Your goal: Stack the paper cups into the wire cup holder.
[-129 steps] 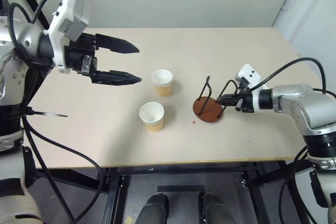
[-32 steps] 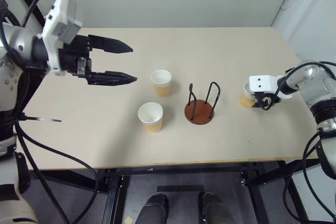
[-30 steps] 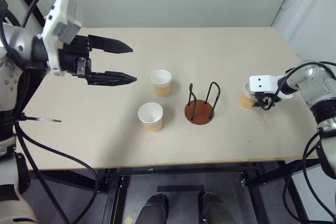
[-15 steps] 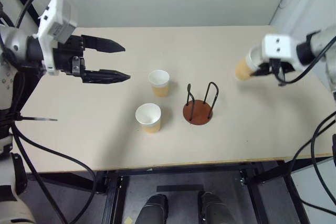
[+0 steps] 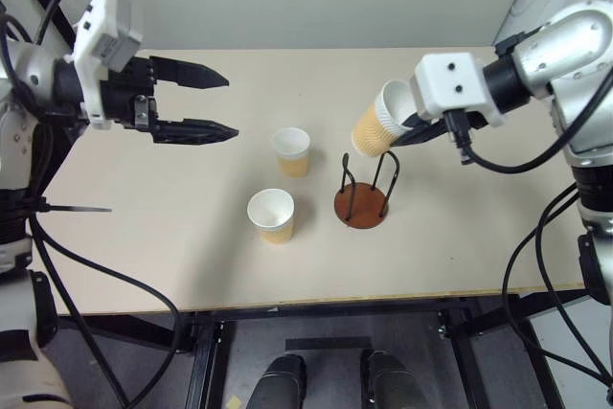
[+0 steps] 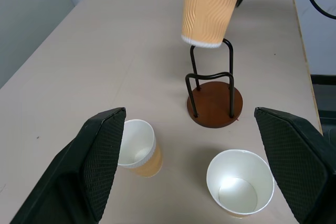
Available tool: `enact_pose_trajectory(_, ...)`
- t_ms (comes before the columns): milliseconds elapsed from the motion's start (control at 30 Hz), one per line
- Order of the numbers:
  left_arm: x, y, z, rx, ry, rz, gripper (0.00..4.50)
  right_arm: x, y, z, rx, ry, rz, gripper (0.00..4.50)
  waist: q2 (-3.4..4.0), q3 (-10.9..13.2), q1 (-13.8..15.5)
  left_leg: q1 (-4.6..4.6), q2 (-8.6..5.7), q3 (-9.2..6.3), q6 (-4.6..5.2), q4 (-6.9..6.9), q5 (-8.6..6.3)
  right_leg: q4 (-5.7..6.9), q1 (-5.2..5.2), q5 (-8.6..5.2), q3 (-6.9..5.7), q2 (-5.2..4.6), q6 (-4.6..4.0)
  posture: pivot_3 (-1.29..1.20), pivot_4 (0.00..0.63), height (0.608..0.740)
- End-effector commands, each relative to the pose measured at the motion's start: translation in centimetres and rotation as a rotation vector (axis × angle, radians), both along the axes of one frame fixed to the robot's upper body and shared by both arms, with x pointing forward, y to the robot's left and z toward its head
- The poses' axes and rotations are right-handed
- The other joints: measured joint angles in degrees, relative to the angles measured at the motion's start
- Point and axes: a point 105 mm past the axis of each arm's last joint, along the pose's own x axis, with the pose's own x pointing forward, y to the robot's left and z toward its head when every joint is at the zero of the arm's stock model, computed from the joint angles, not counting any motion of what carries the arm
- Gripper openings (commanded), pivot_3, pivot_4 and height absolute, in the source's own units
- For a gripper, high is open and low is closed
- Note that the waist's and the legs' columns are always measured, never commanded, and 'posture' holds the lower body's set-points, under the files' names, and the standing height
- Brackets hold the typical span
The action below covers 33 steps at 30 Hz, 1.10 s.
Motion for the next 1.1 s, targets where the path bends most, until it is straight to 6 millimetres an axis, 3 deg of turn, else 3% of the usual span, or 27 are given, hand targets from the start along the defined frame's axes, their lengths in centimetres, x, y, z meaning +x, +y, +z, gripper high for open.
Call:
enact_pose_trajectory(33, -0.7, 0.1, 1.0, 0.005, -0.05, -0.002, 4.22, 0.0, -0.1, -0.1, -0.032, -0.032, 0.016, 0.04, 0.0, 0.0, -0.02, 0.0, 0.0, 0.0, 0.0, 0.0, 0.0, 0.01, 0.0, 0.0, 0.0, 0.0, 0.0, 0.0, 0.15, 0.74)
enact_pose_trajectory(667, -1.0, 0.3, 1.1, -0.001, -0.051, 0.014, 4.22, 1.6, 0.0, -3.9, -0.198, -0.073, 0.064, 0.04, 0.0, 0.0, -0.1, 0.03, 0.03, 0.0, 0.01, 0.31, 0.06, 0.35, 0.03, 0.01, -0.07, 0.0, -0.01, 0.0, 0.15, 0.74)
enact_pose_trajectory(767, -1.0, 0.3, 1.1, -0.001, -0.051, 0.013, 4.22, 1.7, 0.2, -4.1, -0.209, -0.07, 0.069, 0.62, 0.0, 0.0, -0.12, 0.06, 0.03, 0.0, 0.0, 0.31, 0.07, 0.42, 0.02, 0.01, -0.07, 0.0, -0.01, 0.0, 0.15, 0.74)
enact_pose_trajectory(1033, -0.8, 0.2, 1.1, -0.002, -0.052, 0.021, 4.22, 2.1, 1.7, -2.4, -0.072, -0.102, 0.052, 3.34, 0.0, 0.0, -0.13, 0.06, 0.06, -0.02, -0.01, 0.3, 0.09, 0.43, 0.02, 0.0, -0.14, 0.0, -0.02, 0.0, 0.15, 0.74)
enact_pose_trajectory(1100, -0.3, 0.4, 1.1, 0.007, -0.073, 0.048, 4.22, 1.9, 2.0, -1.0, 0.024, -0.073, 0.027, 3.34, 0.0, 0.0, -0.13, 0.05, 0.06, -0.02, -0.02, 0.3, 0.09, 0.43, 0.01, 0.0, -0.14, 0.0, -0.02, 0.0, 0.15, 0.74)
